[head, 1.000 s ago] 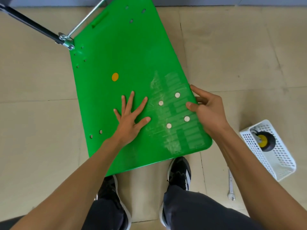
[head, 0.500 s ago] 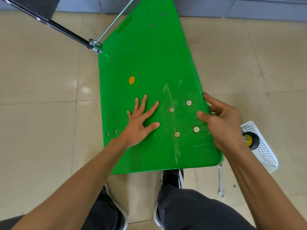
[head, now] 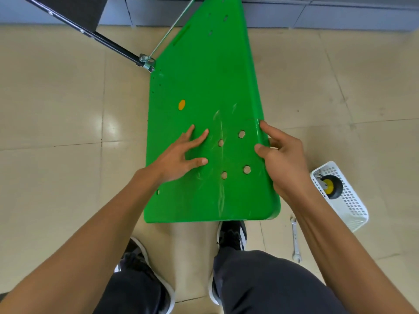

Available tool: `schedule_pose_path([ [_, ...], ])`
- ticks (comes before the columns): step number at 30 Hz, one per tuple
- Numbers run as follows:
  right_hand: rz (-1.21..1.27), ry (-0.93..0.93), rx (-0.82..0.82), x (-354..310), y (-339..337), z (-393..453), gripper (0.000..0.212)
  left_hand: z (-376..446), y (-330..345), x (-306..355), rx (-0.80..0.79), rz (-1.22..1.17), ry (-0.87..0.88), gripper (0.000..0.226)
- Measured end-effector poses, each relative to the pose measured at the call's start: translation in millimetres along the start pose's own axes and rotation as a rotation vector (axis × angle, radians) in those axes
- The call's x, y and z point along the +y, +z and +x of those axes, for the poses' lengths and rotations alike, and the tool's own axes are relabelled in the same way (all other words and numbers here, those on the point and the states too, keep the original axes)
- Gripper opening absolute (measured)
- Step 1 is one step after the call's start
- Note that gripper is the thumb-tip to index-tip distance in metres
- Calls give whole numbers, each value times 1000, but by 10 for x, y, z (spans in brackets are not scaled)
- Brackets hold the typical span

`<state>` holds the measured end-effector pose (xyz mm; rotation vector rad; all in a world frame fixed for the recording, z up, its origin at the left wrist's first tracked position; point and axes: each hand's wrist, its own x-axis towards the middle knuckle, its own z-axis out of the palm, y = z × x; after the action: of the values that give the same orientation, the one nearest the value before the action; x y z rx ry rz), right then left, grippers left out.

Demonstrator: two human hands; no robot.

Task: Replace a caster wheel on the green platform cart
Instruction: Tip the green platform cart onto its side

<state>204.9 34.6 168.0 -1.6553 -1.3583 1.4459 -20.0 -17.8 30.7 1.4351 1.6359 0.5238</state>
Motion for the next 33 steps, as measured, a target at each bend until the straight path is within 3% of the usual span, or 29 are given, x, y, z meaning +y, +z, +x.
schedule_pose_path([
  [7, -6, -11, -35, -98, 62, -97, 54, -147, 0, 373, -40, -150, -152, 90],
  [21, -140, -70, -276, -206, 174, -194, 59, -500, -202, 269, 14, -401, -196, 91],
  [33, -310, -133, -327, -317, 163, -210, 63, -830, -47, 609, 49, -314, -138, 78],
])
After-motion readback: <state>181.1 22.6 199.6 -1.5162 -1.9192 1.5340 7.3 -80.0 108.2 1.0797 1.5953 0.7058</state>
